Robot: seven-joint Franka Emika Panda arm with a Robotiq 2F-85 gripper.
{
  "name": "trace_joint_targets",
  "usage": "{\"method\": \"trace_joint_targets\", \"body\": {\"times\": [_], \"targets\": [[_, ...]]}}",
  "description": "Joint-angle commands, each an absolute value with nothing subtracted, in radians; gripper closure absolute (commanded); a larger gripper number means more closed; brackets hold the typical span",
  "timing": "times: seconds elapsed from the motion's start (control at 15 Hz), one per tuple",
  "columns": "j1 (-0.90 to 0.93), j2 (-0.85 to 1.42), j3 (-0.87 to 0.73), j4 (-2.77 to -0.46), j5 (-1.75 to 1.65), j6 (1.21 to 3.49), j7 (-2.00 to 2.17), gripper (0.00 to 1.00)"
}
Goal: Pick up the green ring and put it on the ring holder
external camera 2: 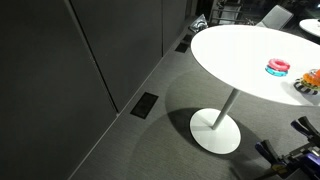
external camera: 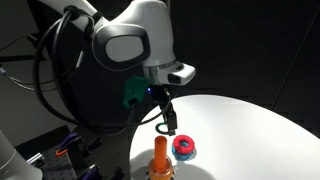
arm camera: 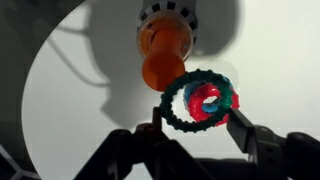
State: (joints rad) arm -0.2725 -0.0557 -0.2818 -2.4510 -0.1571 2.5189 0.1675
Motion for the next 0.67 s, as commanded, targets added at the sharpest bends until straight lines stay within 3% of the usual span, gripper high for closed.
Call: {"method": "trace_joint_targets", "body": {"times": [0.0,0.6], "targets": [[-0.298,-0.092,-0.290,-2.490,-0.186,2.518,0.153,0.58],[-0.319,-0.090,-0.303,-2.528,-0.205,2.548,0.162,0.58]]}}
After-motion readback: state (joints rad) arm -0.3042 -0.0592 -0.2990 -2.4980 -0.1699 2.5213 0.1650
